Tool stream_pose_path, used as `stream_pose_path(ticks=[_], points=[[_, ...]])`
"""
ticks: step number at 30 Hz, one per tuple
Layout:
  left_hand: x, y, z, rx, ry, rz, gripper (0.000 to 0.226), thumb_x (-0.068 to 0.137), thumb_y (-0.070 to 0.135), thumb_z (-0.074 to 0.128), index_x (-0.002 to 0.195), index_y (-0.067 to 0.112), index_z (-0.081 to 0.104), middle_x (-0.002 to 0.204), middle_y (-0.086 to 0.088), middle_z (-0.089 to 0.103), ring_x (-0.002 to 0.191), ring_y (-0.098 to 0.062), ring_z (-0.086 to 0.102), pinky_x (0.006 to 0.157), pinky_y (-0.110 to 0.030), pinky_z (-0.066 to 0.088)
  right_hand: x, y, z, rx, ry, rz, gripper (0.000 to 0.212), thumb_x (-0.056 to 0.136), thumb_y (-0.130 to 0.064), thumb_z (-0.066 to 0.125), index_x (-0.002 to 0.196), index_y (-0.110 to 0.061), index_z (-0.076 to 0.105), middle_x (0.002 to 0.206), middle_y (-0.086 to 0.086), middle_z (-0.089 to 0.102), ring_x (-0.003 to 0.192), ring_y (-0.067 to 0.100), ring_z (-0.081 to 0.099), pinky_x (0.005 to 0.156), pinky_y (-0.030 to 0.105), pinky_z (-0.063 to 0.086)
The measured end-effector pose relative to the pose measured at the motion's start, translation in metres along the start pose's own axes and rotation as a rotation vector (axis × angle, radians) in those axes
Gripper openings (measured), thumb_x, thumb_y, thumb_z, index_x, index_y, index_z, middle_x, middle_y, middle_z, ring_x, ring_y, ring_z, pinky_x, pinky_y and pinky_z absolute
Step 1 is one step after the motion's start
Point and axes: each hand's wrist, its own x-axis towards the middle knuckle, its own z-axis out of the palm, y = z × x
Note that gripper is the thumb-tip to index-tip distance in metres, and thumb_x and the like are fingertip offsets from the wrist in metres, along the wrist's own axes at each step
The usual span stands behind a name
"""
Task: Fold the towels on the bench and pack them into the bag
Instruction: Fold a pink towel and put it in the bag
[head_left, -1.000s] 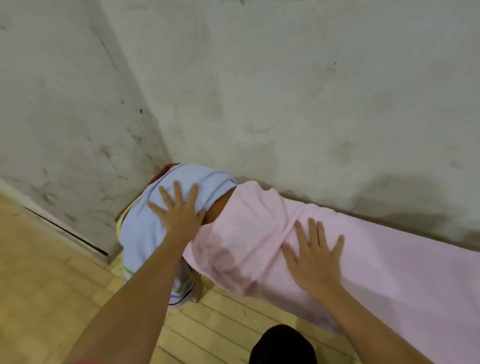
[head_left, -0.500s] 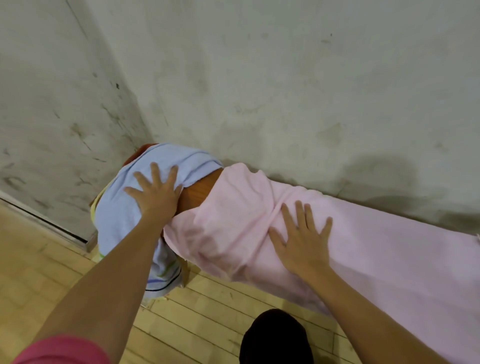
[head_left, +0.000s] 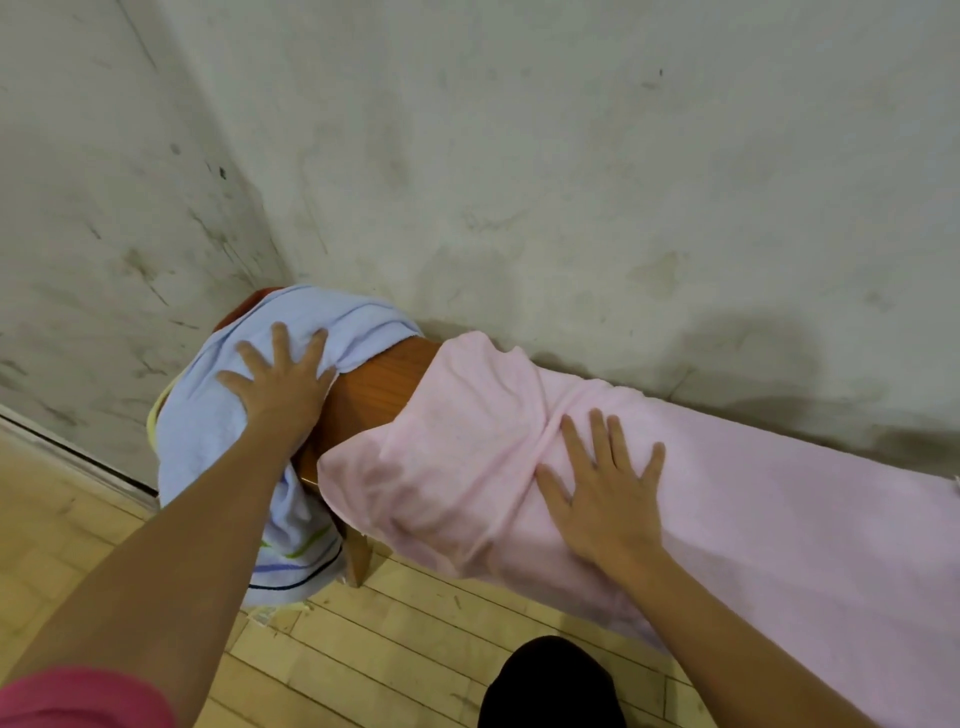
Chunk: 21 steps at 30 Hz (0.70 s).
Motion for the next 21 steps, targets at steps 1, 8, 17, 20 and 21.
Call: stream_pose_path(ticks=[1,8,17,20,21], points=[[0.001,-0.001,0.000,0.020,-0.021,-0.002,0.050,0.098,0.050,0.050,0.144,0.030,0.046,0.149,-0.025,0.037,0.117,-0.064,0.043,0.080,-0.079,0.037,0.000,0.000,0.000,0.010,0.004,0.000,0.082,0.084,-0.071,-0.011,0.157,-0.034,-0.010,0.166,0.001,-0.014,0.152,0.022,-0.016,0.116,0.065,-0.009],[0.000,0.021,-0.023,-0.193,-0.064,0.107,0.059,0.095,0.046,0.045,0.149,0.024,0.038,0.158,-0.015,0.026,0.144,-0.047,0.017,0.108,-0.072,0.007,-0.001,-0.001,0.000,0.034,0.010,-0.003,0.079,0.088,-0.071,-0.006,0.158,-0.033,-0.008,0.166,0.001,-0.012,0.152,0.022,-0.015,0.116,0.065,-0.009],[-0.073,0.116,-0.038,-0.339,-0.358,0.479,0.082,0.085,0.065,-0.008,0.157,0.024,-0.005,0.164,0.005,-0.007,0.152,-0.013,-0.005,0.123,-0.044,-0.003,0.000,0.001,-0.003,0.036,0.022,0.008,0.076,0.093,-0.071,0.002,0.158,-0.034,-0.009,0.166,-0.002,-0.011,0.153,0.021,-0.013,0.116,0.064,-0.008],[-0.081,0.098,-0.034,-0.351,-0.344,0.416,0.080,0.091,0.071,0.003,0.157,0.026,-0.005,0.164,0.004,-0.010,0.151,-0.014,-0.008,0.122,-0.040,-0.006,-0.001,0.002,-0.002,0.022,-0.009,0.003,0.076,0.092,-0.071,0.001,0.157,-0.034,-0.012,0.166,-0.002,-0.016,0.152,0.020,-0.016,0.116,0.064,-0.010],[-0.083,0.095,-0.035,-0.399,-0.340,0.417,0.079,0.095,0.069,0.013,0.158,0.023,0.001,0.165,0.002,-0.005,0.152,-0.015,-0.005,0.121,-0.036,-0.004,-0.001,0.003,-0.002,0.017,-0.015,-0.001,0.076,0.092,-0.071,0.000,0.157,-0.034,-0.013,0.165,-0.002,-0.017,0.152,0.020,-0.017,0.116,0.064,-0.010]])
